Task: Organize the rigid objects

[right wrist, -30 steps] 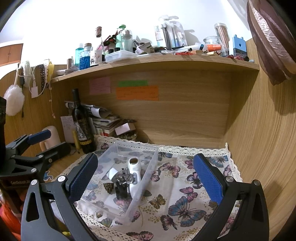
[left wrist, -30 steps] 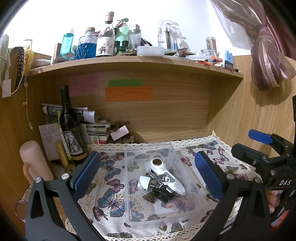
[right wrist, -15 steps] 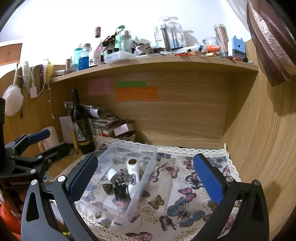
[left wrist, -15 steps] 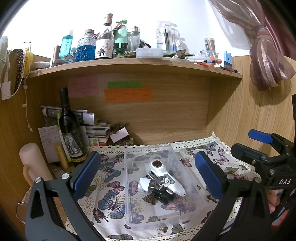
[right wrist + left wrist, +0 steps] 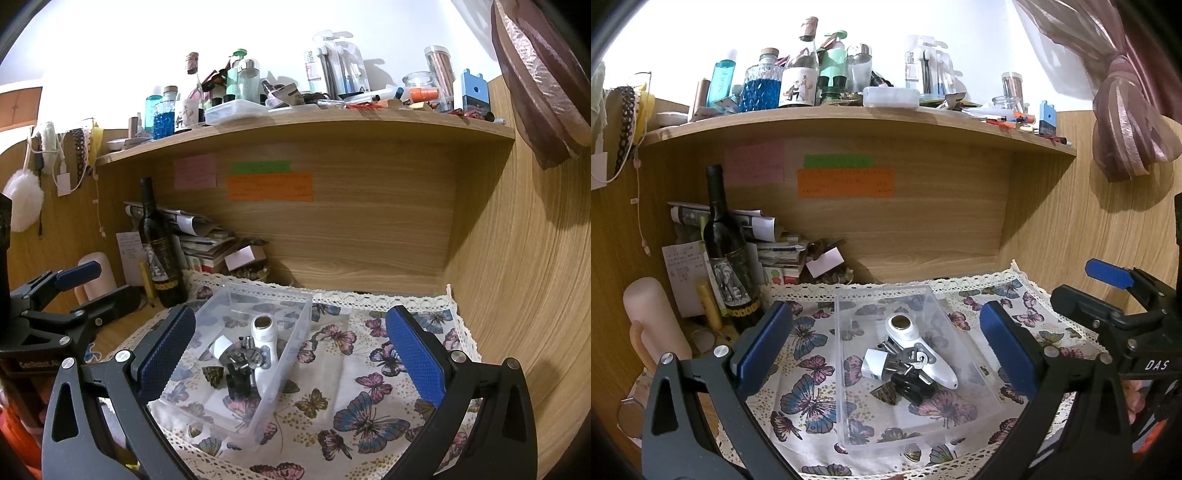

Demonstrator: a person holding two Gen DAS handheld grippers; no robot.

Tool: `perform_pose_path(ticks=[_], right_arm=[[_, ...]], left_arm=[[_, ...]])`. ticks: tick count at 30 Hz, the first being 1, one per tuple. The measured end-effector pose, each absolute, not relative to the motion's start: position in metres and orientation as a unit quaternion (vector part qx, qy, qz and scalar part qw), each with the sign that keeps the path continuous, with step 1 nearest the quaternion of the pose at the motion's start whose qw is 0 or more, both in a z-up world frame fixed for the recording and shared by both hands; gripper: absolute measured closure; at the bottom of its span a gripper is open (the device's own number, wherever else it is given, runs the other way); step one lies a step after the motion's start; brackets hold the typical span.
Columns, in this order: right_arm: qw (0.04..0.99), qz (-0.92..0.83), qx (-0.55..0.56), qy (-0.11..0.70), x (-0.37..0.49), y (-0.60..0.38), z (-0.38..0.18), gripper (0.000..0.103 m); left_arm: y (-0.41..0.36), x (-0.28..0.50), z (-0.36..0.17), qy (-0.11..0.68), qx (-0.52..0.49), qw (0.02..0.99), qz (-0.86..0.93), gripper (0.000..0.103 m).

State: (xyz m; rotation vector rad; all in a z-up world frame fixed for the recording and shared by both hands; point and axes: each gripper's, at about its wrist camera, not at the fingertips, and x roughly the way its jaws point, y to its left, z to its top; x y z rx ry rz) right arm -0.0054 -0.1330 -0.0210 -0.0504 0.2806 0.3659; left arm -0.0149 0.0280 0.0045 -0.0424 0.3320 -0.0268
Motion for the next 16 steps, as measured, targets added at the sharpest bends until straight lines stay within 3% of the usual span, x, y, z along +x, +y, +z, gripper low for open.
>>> perform_pose_path(ticks=[16], right_arm=[[0.972,0.181,-0.021,0.148,0.008,-0.136,-0.024,0.0]], left_arm=[[0.032,-0.005,0.001,0.169,-0.02,0.985,-0.015,0.0]])
